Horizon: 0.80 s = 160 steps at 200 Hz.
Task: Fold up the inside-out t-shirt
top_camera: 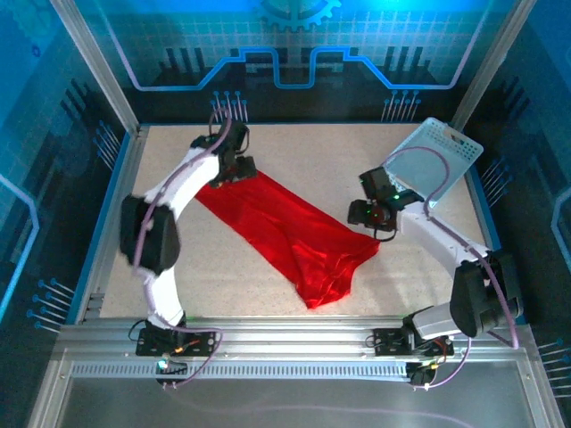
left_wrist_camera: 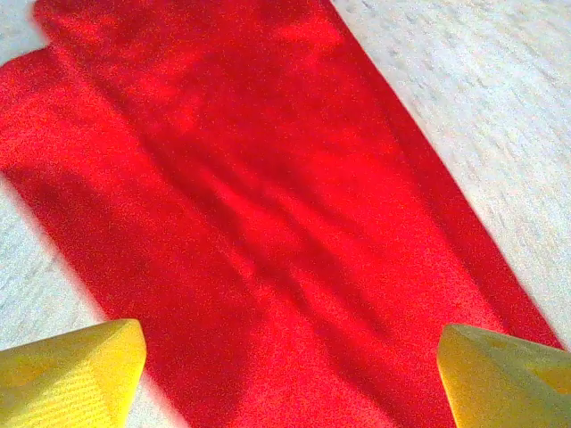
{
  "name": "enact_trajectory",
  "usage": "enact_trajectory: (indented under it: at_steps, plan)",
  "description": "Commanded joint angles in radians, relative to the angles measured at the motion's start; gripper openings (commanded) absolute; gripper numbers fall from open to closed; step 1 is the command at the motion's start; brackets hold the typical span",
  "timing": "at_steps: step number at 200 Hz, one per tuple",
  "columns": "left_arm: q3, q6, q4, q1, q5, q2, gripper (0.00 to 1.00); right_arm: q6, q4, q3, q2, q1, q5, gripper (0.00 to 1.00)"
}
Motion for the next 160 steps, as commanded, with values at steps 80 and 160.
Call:
enact_trajectory:
  at_steps: [80, 160]
  plan:
    - [-0.44, 0.051, 0.275, -0.83, -0.139, -0.15, 0.8, -0.128, 0.041, -0.021, 0.135, -0.167, -0.246, 0.66]
    - [-0.562, -0.147, 0.39, -0.589, -0.093, -0.13, 0.73, -0.093, 0.07, 0.018, 0.293, 0.056, -0.181, 0.65]
